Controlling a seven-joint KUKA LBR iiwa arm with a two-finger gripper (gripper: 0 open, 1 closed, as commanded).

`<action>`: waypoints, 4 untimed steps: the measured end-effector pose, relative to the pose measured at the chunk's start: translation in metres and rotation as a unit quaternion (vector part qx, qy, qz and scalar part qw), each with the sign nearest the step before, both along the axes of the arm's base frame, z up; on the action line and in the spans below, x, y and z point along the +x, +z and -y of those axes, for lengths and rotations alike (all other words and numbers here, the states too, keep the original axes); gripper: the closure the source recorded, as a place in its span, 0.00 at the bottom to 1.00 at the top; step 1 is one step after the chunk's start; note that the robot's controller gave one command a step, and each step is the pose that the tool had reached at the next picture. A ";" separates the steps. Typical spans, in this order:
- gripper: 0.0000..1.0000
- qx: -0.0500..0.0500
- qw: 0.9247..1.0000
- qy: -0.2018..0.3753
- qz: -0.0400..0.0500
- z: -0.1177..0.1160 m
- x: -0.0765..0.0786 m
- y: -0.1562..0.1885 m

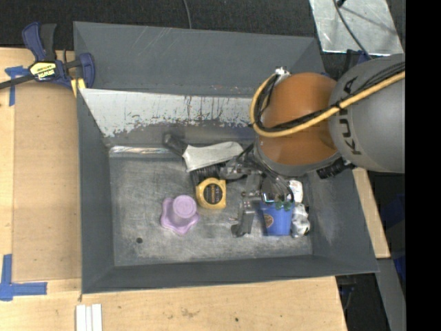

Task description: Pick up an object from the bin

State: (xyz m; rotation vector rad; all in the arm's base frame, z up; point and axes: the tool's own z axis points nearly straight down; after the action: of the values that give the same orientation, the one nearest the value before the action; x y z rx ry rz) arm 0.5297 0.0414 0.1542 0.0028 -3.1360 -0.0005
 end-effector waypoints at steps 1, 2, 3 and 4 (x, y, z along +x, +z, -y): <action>0.00 0.000 1.000 -0.001 0.004 0.000 0.002 0.004; 0.00 0.000 1.000 0.024 0.010 -0.006 0.044 -0.032; 0.00 0.001 1.000 0.017 0.018 -0.010 0.059 -0.058; 1.00 0.004 0.999 -0.028 0.039 -0.012 0.048 -0.050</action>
Offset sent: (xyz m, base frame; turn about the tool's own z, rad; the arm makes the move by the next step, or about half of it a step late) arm 0.0840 0.0151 -0.0842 -0.1047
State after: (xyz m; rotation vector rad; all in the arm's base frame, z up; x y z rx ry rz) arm 0.5781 0.0530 0.1045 -0.0872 -3.2129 -0.0140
